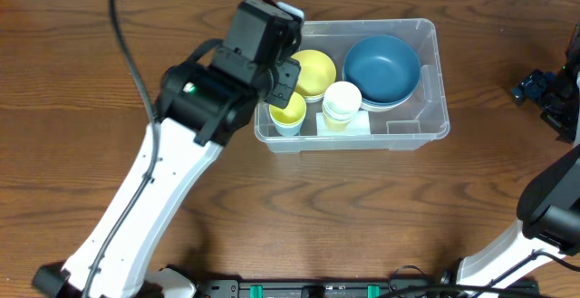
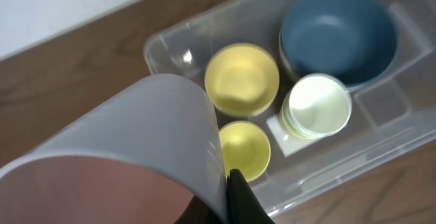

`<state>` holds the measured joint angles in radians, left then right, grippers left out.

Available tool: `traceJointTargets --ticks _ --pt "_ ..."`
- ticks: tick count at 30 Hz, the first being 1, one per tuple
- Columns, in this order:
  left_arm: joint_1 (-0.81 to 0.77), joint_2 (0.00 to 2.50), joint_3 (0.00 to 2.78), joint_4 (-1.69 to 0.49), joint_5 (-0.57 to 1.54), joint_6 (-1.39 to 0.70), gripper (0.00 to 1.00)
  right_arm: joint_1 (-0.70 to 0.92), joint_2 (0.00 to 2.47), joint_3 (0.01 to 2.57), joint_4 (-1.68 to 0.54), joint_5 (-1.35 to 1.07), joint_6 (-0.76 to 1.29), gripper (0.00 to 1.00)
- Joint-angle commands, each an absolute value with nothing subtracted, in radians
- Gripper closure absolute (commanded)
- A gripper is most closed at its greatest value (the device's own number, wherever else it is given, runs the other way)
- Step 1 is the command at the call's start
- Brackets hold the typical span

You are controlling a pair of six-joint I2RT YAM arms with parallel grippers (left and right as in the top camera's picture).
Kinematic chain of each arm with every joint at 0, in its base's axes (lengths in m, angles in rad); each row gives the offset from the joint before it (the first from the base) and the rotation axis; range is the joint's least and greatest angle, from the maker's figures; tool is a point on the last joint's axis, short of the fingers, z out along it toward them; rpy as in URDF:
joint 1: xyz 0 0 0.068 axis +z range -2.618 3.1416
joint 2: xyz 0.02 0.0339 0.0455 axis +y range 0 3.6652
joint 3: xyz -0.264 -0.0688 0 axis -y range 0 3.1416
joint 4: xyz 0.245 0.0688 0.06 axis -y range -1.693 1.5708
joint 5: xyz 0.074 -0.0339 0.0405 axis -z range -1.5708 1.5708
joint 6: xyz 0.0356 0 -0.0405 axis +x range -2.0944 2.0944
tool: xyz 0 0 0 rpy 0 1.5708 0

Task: Pack container
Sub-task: 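Carry the pink cup into the bin and stack it on the yellow cup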

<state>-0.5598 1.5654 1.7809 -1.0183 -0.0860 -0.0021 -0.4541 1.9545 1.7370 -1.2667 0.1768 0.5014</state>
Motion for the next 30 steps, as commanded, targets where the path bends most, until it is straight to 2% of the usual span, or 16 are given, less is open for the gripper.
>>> traceJointTargets --ticks 1,10,30 --pt "-0.557 1.647 1.785 -1.049 -0.094 0.006 0.94 -0.453 1.949 1.733 -1.267 0.191 0.519 0.01" --pt "-0.563 1.751 1.785 -1.136 -0.026 0.027 0.94 -0.453 1.949 1.733 -1.267 0.191 0.519 0.01" --pt "-0.613 1.810 1.784 -1.148 -0.008 0.045 0.94 -0.453 1.949 1.733 -1.267 0.191 0.519 0.01"
